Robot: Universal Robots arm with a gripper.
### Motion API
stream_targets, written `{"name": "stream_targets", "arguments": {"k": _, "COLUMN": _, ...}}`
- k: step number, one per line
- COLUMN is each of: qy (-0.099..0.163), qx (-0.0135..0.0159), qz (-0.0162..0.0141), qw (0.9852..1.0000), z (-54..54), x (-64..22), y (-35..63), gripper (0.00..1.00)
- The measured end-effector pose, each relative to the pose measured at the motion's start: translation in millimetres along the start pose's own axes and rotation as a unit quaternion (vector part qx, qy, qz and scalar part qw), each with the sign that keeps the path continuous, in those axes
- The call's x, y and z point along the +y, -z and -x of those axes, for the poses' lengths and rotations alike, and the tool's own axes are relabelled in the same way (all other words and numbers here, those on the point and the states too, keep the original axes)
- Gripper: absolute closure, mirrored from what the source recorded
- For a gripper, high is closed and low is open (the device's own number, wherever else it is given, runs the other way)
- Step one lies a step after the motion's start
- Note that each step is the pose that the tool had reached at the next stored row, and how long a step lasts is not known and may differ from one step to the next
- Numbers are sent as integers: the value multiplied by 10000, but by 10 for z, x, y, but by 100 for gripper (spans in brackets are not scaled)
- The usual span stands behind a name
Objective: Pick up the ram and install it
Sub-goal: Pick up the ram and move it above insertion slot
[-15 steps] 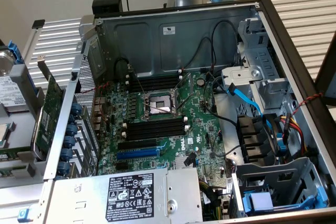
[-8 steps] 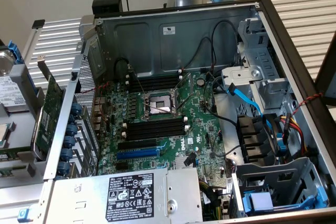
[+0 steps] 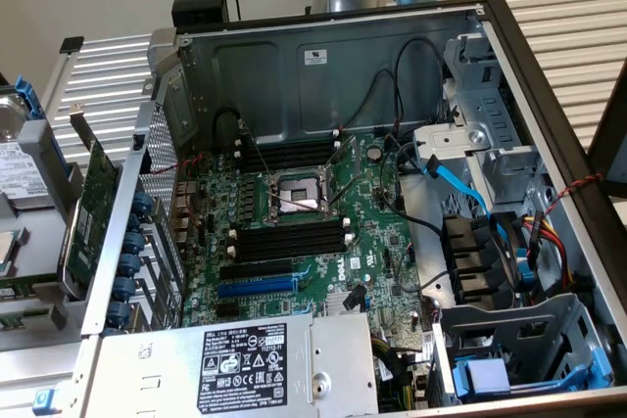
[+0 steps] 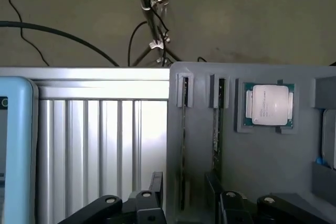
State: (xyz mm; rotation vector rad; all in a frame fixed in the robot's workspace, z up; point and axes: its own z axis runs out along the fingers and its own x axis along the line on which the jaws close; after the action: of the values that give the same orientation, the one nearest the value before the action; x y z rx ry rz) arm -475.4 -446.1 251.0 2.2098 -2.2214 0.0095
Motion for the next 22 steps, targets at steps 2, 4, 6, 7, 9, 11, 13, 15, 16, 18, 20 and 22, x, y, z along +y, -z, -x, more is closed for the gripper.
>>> {"name": "stream_targets", "arguments": {"k": 2, "qy": -1, "qx": 0, "qz": 1, "qw": 10000, "z": 1, "x": -2, "y": -37, "gripper": 55}}
{"name": "stream_targets", "arguments": {"k": 4, "qy": 0, "qx": 0, "qz": 0, "qw": 10000, "z": 0, "x": -3, "y": -74, "gripper": 55}}
{"name": "stream_targets", "arguments": {"k": 6, "qy": -1, "qx": -2, "qz": 0, "qw": 10000, "z": -1, "x": -3, "y": -110, "gripper": 55}}
{"name": "stream_targets", "arguments": {"k": 7, "qy": 0, "qx": -3, "qz": 1, "qw": 10000, "z": -1, "x": -3, "y": -128, "gripper": 55}}
{"name": "stream_targets", "arguments": {"k": 9, "qy": -1, "qx": -5, "qz": 0, "qw": 10000, "z": -1, "x": -3, "y": -165, "gripper": 55}}
{"name": "stream_targets", "arguments": {"k": 11, "qy": -1, "qx": -7, "qz": 0, "qw": 10000, "z": -1, "x": -3, "y": -201, "gripper": 55}}
{"name": "stream_targets", "arguments": {"k": 13, "qy": -1, "qx": -9, "qz": 0, "qw": 10000, "z": -1, "x": -4, "y": -238, "gripper": 55}}
{"name": "stream_targets", "arguments": {"k": 15, "qy": 0, "qx": -10, "qz": 0, "qw": 10000, "z": -2, "x": -4, "y": -273, "gripper": 55}}
{"name": "stream_targets", "arguments": {"k": 16, "qy": 0, "qx": -11, "qz": 0, "qw": 10000, "z": -2, "x": -4, "y": -292, "gripper": 55}}
{"name": "stream_targets", "arguments": {"k": 18, "qy": -1, "qx": -14, "qz": 0, "qw": 10000, "z": -2, "x": -3, "y": -327, "gripper": 55}}
{"name": "stream_targets", "arguments": {"k": 20, "qy": 0, "qx": -15, "qz": 1, "qw": 10000, "z": -2, "x": -4, "y": -364, "gripper": 55}}
{"name": "stream_targets", "arguments": {"k": 22, "qy": -1, "qx": -19, "qz": 1, "qw": 10000, "z": -1, "x": -4, "y": -401, "gripper": 55}}
